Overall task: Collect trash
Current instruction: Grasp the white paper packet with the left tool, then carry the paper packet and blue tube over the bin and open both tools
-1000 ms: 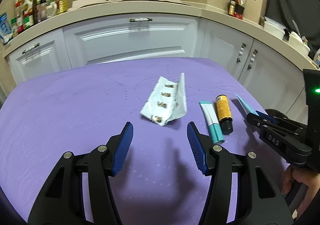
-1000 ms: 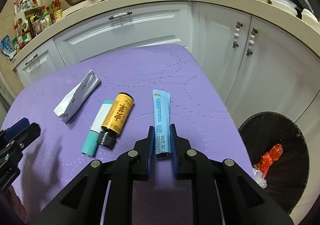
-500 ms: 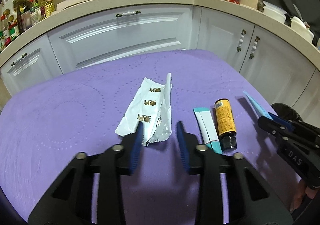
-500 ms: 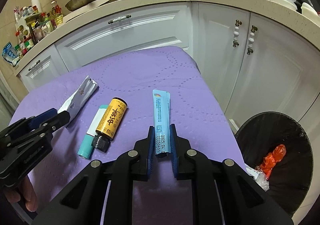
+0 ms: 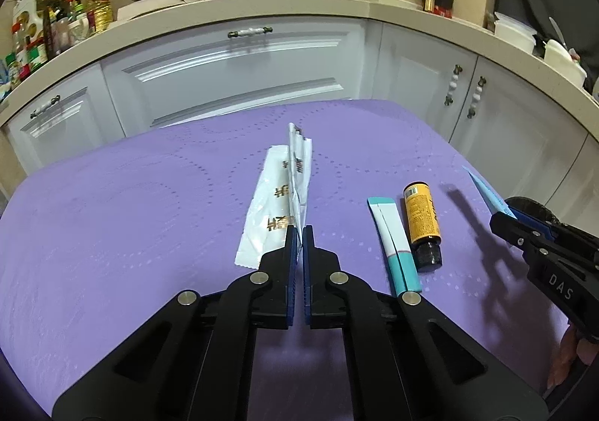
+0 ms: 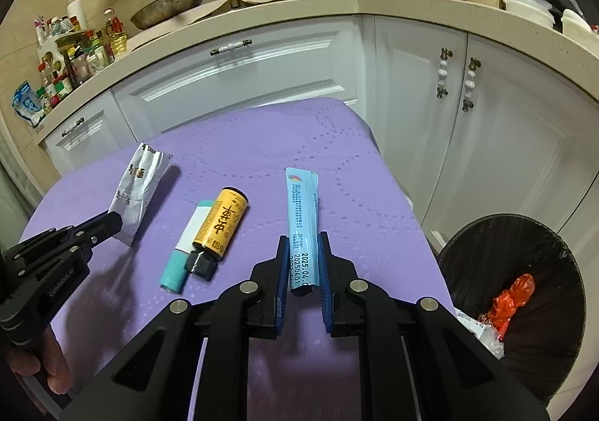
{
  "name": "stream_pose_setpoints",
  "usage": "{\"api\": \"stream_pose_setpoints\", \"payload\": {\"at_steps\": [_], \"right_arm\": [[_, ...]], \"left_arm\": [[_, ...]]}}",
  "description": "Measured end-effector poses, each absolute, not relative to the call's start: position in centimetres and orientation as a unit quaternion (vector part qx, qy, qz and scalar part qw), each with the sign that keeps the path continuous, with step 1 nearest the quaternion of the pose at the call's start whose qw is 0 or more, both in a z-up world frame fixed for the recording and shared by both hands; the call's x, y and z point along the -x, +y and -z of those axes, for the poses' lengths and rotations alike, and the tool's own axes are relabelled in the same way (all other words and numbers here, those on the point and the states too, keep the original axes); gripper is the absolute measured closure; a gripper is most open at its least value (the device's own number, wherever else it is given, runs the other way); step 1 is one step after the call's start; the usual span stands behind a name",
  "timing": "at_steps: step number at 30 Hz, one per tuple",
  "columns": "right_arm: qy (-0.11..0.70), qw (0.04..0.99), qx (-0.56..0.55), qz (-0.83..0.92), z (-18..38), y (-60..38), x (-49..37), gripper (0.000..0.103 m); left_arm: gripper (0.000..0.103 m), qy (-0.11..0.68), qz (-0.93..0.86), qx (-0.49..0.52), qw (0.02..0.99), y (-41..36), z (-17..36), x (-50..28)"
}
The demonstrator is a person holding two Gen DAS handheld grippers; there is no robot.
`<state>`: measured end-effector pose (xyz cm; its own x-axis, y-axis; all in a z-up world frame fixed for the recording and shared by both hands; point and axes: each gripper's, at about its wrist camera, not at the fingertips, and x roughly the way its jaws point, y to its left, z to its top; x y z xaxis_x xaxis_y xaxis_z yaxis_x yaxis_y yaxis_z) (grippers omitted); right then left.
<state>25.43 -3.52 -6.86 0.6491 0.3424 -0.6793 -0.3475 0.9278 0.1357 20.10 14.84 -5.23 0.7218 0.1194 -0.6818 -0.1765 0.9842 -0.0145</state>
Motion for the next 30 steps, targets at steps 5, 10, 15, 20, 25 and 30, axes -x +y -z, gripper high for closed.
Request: {"api": "stream_pose_setpoints", "payload": {"at_steps": [5,10,15,20,25,30], "right_arm": [[0.366,0.911,0.003,-0.189,6.2,-4.3,-24.1,0.088],[0.359,0.914,0.005,-0.187,5.8,-5.2,-22.6,0.088],[0.351,0.920,0.002,-0.175,5.4,-6.9,-21.2,0.088],[0.342,0.928,-0.007,-0.148,5.0,-10.1,-19.9,0.088],[0.337,0.935,-0.020,-0.108,4.8,-14.4,-19.1,0.088],[0.334,0.940,-0.032,-0.069,4.8,-18.5,-18.8,0.088]], "left_arm": [[0.100,0.356,-0.086,0.043,0.930,14.9,4.4,-17.9],[0.100,0.349,-0.086,0.047,0.932,14.6,3.5,-15.7],[0.100,0.339,-0.078,0.044,0.937,13.2,2.4,-13.5],[0.100,0.332,-0.050,0.042,0.941,10.6,1.5,-12.3],[0.100,0.325,-0.016,0.026,0.945,6.9,1.0,-12.2],[0.100,0.326,0.028,0.013,0.945,2.3,0.9,-13.0]]}}
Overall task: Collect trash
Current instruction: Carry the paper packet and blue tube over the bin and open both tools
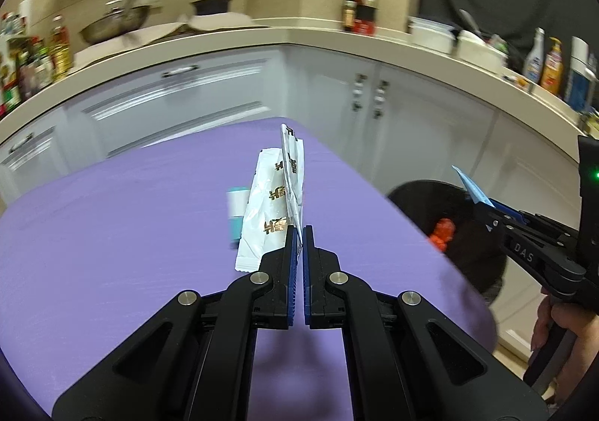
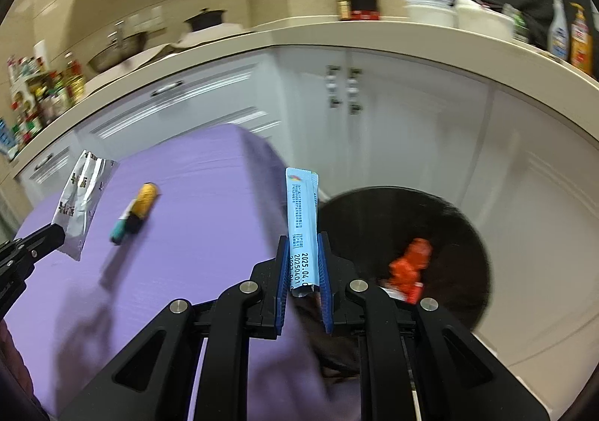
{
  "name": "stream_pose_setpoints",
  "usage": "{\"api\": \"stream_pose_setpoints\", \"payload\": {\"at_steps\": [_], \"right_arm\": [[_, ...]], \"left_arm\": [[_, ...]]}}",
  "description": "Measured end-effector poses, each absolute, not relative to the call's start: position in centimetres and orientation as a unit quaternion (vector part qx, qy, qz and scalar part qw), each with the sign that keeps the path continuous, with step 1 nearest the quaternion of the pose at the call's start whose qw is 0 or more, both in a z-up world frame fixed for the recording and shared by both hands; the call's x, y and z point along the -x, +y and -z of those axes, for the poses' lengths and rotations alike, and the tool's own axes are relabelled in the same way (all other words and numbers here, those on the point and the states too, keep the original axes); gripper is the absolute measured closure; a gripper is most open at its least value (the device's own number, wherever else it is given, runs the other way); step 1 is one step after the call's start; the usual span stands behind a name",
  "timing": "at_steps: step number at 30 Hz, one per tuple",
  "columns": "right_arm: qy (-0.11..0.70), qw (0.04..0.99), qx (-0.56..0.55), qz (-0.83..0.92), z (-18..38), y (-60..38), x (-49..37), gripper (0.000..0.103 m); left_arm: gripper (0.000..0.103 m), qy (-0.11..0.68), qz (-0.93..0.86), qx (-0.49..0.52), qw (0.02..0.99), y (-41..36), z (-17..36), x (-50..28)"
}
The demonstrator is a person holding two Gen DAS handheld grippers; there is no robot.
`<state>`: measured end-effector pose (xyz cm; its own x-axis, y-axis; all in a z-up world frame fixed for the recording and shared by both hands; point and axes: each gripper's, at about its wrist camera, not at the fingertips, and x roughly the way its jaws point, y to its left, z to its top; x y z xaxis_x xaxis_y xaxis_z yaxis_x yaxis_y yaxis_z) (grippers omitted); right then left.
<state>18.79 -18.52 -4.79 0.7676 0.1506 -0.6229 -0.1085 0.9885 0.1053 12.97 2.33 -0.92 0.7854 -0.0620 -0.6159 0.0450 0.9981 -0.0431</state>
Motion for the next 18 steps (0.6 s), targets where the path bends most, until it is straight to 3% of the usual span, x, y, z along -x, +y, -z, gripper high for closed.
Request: {"api": "stream_pose_setpoints", "payload": {"at_steps": [18], "right_arm": [[0.347,0.935,-0.067,-0.015,7.5,-26.6,-20.1,0.088]], "left_arm": [[0.100,0.343,0.117,-0.053,0.931,-11.4,3.0,-18.0]]}}
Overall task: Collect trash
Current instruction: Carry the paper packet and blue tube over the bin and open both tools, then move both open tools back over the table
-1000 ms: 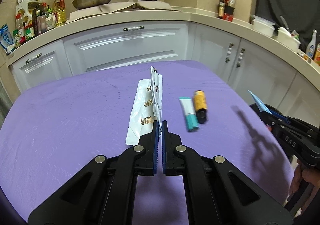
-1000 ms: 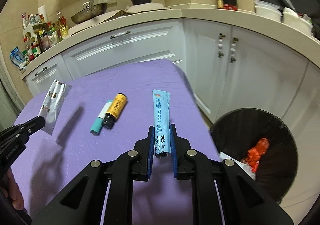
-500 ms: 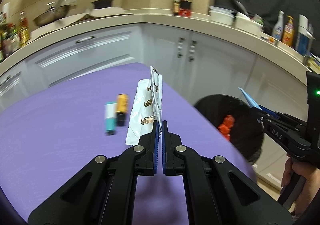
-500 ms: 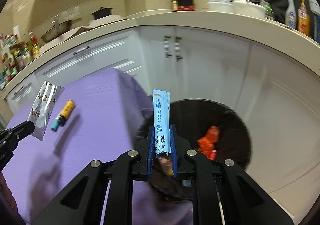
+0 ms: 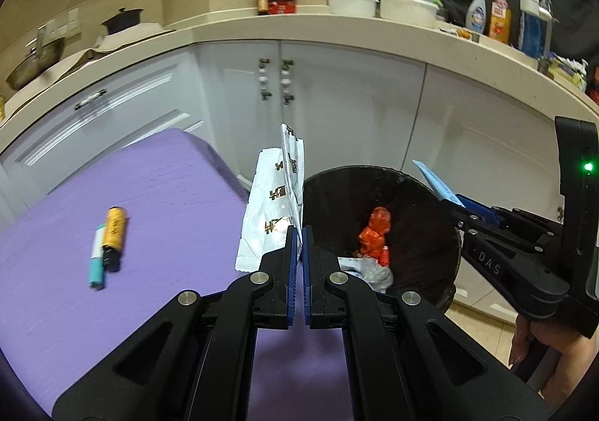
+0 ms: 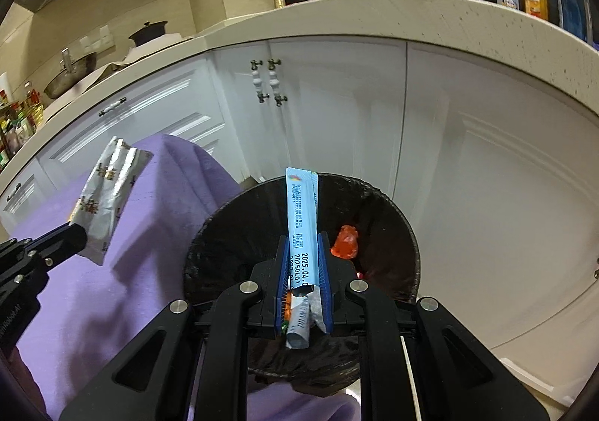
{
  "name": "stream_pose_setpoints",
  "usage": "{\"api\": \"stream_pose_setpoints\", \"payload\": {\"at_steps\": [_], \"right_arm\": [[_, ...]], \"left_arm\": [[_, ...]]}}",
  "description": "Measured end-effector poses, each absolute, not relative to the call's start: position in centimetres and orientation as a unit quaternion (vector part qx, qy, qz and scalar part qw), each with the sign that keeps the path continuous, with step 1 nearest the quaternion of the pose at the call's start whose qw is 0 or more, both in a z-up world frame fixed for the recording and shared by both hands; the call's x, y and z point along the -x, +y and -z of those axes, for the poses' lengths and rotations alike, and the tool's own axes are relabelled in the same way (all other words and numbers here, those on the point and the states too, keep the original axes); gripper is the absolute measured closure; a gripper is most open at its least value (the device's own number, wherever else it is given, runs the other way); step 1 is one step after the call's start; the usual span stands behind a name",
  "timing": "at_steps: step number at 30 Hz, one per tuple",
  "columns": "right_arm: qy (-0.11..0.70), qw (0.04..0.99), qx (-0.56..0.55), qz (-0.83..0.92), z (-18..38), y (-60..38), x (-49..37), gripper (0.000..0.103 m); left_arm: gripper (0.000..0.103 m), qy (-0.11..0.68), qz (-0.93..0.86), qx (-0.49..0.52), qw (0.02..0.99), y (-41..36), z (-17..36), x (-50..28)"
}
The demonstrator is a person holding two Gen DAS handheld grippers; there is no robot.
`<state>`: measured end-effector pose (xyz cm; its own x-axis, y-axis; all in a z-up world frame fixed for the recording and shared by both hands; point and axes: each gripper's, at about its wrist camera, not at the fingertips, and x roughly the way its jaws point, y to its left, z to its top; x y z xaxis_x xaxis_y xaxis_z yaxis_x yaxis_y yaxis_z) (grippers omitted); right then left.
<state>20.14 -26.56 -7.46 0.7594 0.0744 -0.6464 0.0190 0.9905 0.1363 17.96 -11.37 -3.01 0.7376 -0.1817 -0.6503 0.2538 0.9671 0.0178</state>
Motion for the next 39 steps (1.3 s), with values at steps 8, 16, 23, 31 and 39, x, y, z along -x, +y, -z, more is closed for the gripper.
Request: {"api": "stream_pose_setpoints", "payload": {"at_steps": [8,16,23,31,39], "right_arm": [[0.350,0.933,-0.084,0.001,8.7,-27.9,-21.9,0.067],[0.346,0.934,-0.089,0.011,8.7,-28.5,-21.6,0.061],[0.341,0.936,-0.091,-0.004,7.8,-27.0,-21.3,0.058],[0.339,0.936,-0.077,-0.061,6.8,-21.3,-21.4,0.056],[0.340,0.931,-0.043,-0.123,6.1,-13.7,-21.6,0.053]], "left_arm": [[0.096,0.356,0.132,-0.070,0.923,-14.4,4.5,-20.6],[0.060,0.347,0.117,-0.060,0.929,-13.9,4.3,-20.9],[0.055,0.336,0.092,-0.049,0.936,-11.0,3.3,-19.4],[0.053,0.339,0.031,-0.023,0.940,-4.1,2.9,-16.6],[0.053,0.334,-0.065,0.011,0.940,5.3,2.6,-14.3]]}}
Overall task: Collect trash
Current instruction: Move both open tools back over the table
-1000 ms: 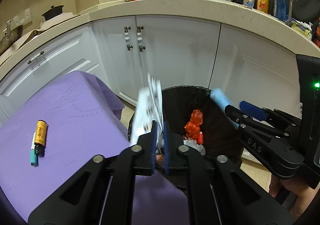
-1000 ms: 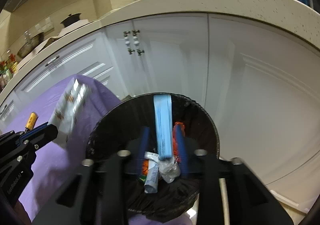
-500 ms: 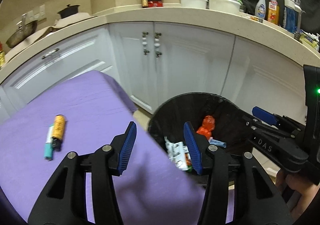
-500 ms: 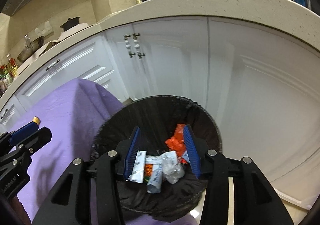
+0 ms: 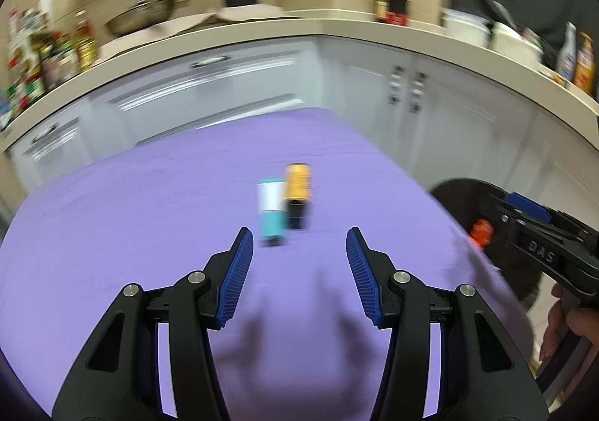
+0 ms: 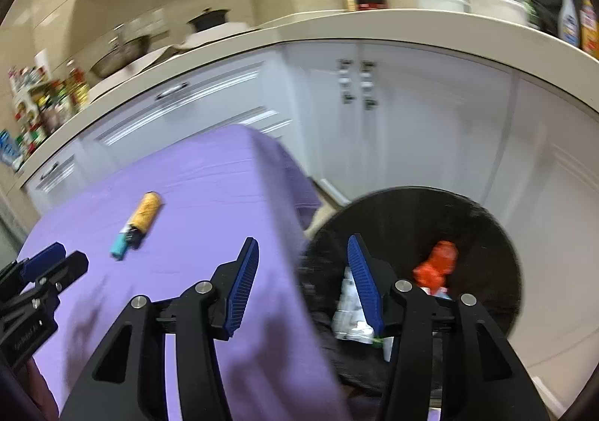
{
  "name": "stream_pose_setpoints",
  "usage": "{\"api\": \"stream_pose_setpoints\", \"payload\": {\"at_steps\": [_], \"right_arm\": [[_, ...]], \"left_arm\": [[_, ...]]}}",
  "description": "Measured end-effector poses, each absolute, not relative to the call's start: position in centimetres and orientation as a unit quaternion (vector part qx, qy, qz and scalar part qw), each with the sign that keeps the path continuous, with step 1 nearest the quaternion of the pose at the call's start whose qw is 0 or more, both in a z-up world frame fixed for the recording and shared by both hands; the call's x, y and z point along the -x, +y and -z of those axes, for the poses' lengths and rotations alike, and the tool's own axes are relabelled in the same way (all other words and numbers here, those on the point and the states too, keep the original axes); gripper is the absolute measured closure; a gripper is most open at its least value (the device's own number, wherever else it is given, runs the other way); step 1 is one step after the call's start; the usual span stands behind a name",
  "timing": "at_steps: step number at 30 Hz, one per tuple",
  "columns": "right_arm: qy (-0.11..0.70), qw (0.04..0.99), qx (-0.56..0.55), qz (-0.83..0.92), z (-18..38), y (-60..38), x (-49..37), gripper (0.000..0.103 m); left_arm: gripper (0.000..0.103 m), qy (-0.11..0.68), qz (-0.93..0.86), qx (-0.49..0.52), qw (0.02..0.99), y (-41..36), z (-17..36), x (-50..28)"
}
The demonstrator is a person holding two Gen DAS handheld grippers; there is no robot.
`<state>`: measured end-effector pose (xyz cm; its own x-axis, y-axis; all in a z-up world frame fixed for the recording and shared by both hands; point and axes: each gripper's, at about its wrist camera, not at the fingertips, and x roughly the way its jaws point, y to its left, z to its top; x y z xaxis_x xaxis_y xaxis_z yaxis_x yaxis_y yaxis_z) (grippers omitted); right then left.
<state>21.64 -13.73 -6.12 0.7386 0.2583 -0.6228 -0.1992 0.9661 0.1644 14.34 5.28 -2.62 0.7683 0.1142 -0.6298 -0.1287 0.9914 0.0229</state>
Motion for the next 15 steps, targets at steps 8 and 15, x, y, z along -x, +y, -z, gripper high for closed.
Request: {"api": "stream_pose_setpoints", "payload": {"at_steps": [8,15], "right_arm": [[0.350,0.920,-0.012,-0.175,6.0,-6.2,-22.8,0.053],[0.359,0.911,0.013,-0.202,6.3,-1.2,-23.9,0.053]], "left_arm": [[0.052,0.330,-0.133,0.044,0.933,12.9,2.4,-13.4],[0.052,0.333,-0.170,0.065,0.925,17.4,2.9,-12.5]]}}
